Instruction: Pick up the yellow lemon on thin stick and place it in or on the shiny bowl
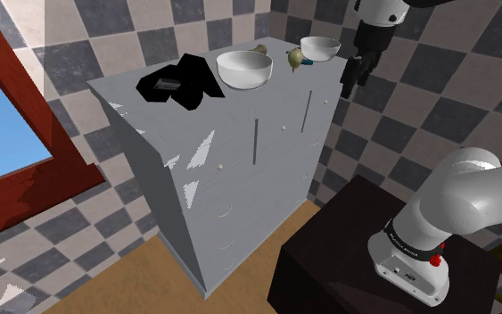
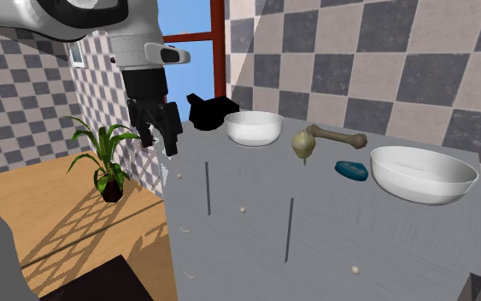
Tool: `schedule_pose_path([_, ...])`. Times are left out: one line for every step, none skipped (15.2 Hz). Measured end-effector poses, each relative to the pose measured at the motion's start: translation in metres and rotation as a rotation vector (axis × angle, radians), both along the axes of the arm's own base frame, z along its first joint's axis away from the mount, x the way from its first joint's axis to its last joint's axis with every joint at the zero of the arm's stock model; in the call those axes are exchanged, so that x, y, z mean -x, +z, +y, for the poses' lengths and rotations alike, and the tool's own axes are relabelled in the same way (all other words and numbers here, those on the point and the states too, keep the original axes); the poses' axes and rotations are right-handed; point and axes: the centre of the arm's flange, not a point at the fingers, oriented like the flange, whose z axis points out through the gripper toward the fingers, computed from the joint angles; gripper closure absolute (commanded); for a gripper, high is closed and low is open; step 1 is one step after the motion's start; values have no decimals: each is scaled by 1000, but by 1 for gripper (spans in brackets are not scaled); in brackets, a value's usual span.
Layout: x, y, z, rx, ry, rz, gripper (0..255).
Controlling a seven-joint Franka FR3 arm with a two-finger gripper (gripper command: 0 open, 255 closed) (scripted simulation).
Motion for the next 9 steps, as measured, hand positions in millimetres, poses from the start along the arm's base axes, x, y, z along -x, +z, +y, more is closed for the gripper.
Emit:
schedule_pose_path([0,0,0,0,0,0,0])
schedule_pose_path([-2,0,-5,-3,9,-4,0])
schedule_pose_path([-7,-2,-12,-9,25,-10,0])
schedule_pose_path([-16,-1,-21,-15,43,-18,0])
schedule_pose_path([-24,-2,-32,-21,63,-26,0])
schedule_pose_path([-33,-2,-40,-28,84,-35,0])
schedule_pose_path([-40,-3,-48,-34,105,-44,0])
schedule_pose_path([-50,-1,-57,-40,127,-53,0])
schedule_pose_path([-59,0,-66,-47,148,-62,0])
